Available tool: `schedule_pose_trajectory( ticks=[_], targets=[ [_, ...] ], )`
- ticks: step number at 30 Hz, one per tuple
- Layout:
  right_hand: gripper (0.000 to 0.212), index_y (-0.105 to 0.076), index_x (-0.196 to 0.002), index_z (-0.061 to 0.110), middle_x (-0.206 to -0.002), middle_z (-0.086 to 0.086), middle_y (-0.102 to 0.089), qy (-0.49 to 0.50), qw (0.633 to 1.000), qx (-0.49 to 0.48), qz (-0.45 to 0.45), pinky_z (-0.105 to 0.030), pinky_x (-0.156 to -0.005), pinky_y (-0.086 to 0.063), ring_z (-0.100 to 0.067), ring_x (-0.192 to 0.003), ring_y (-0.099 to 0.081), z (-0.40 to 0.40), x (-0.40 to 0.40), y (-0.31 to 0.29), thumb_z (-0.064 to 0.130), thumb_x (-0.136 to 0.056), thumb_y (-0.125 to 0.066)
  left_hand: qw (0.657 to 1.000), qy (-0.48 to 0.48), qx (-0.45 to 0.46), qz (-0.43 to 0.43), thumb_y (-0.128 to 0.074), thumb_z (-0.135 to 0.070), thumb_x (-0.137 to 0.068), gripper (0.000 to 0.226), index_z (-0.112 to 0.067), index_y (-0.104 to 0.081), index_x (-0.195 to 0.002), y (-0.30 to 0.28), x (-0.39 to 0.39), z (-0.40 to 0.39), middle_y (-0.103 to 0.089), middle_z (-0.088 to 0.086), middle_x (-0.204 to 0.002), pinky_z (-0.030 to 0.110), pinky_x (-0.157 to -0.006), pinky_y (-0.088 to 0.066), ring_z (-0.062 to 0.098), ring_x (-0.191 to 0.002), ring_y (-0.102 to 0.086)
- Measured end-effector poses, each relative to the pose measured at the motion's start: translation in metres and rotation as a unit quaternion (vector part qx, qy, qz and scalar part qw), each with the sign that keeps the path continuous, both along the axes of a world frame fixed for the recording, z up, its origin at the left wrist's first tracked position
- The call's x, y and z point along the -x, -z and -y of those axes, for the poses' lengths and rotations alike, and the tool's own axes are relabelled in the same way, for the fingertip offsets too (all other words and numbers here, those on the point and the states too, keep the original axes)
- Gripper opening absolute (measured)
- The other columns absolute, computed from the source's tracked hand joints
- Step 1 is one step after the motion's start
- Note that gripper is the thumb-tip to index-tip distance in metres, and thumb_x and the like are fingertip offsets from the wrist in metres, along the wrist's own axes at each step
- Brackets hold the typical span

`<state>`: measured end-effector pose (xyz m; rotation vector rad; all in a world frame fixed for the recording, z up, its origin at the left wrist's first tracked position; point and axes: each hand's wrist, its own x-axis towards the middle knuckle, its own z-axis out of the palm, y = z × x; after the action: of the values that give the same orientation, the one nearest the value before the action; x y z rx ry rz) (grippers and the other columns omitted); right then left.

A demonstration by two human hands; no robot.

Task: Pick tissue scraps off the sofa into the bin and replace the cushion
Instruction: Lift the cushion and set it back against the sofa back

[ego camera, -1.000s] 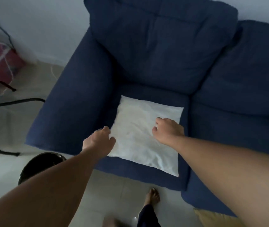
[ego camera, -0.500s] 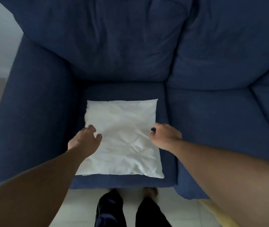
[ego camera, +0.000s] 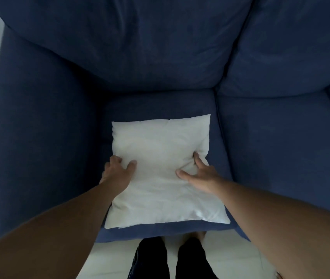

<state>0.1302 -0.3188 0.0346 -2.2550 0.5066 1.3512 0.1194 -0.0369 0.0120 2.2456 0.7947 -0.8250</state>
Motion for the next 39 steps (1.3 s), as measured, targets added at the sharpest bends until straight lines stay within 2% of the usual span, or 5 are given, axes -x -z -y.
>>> schedule_pose_trajectory(
  ticks=[7, 15, 20, 30, 39],
  targets=[
    [0.113, 0.026, -0.146, 0.064, -0.166, -0.015, -0.017, 0.033, 0.999, -0.005, -0.006, -0.056, -0.118, -0.031, -0.042, -0.15, -0.025, -0.004, 0.022, 0.02, 0.098, -0.068, -0.047, 0.969, -0.19, 0.134, -0.079, -0.066, -0.096, -0.049, 0.137, -0.018, -0.031, -0.156, 0.025, 0.027, -0.005, -0.051, 0.002, -0.144, 0.046, -0.104, -0.047, 0.03, -0.124, -0.056],
    [0.103, -0.015, -0.159, 0.053, -0.161, 0.012, -0.038, 0.111, 0.986, -0.068, 0.104, -0.037, -0.109, -0.043, -0.022, -0.142, -0.044, 0.015, 0.013, 0.006, 0.083, -0.074, -0.064, 0.97, -0.188, 0.143, -0.06, -0.059, -0.1, -0.048, 0.122, -0.018, -0.058, -0.137, 0.003, 0.027, -0.008, -0.067, 0.004, -0.122, 0.044, -0.096, -0.054, 0.027, -0.103, -0.067],
    [0.073, -0.041, -0.143, 0.039, -0.133, 0.014, -0.05, 0.167, 0.969, -0.098, 0.153, -0.03, -0.082, -0.05, -0.002, -0.087, -0.061, 0.017, -0.015, -0.026, 0.068, -0.083, -0.072, 0.974, -0.17, 0.148, -0.023, -0.062, -0.086, -0.07, 0.082, -0.019, -0.065, -0.116, -0.03, -0.004, -0.024, -0.072, 0.004, -0.104, 0.043, -0.08, -0.06, 0.028, -0.09, -0.071],
    [0.04, -0.06, -0.11, 0.018, -0.103, -0.005, -0.068, 0.181, 0.97, -0.101, 0.124, -0.036, -0.071, -0.047, -0.021, -0.089, -0.065, 0.003, -0.124, -0.111, 0.056, -0.097, -0.059, 0.957, -0.139, 0.253, -0.008, -0.073, -0.061, -0.08, 0.054, -0.02, -0.06, -0.113, -0.101, -0.105, -0.07, -0.067, 0.008, -0.109, 0.039, -0.077, -0.054, 0.024, -0.094, -0.068],
    [0.026, -0.072, -0.114, 0.009, -0.109, -0.012, -0.077, 0.394, 0.845, -0.276, 0.234, -0.042, -0.072, -0.063, -0.032, -0.094, -0.075, 0.035, -0.165, -0.136, 0.007, -0.104, -0.049, 0.864, -0.285, 0.415, 0.008, -0.059, -0.044, -0.094, 0.048, -0.009, -0.069, -0.126, -0.16, -0.157, -0.102, -0.073, 0.012, -0.118, 0.042, -0.089, -0.059, 0.026, -0.099, -0.073]
  ],
)
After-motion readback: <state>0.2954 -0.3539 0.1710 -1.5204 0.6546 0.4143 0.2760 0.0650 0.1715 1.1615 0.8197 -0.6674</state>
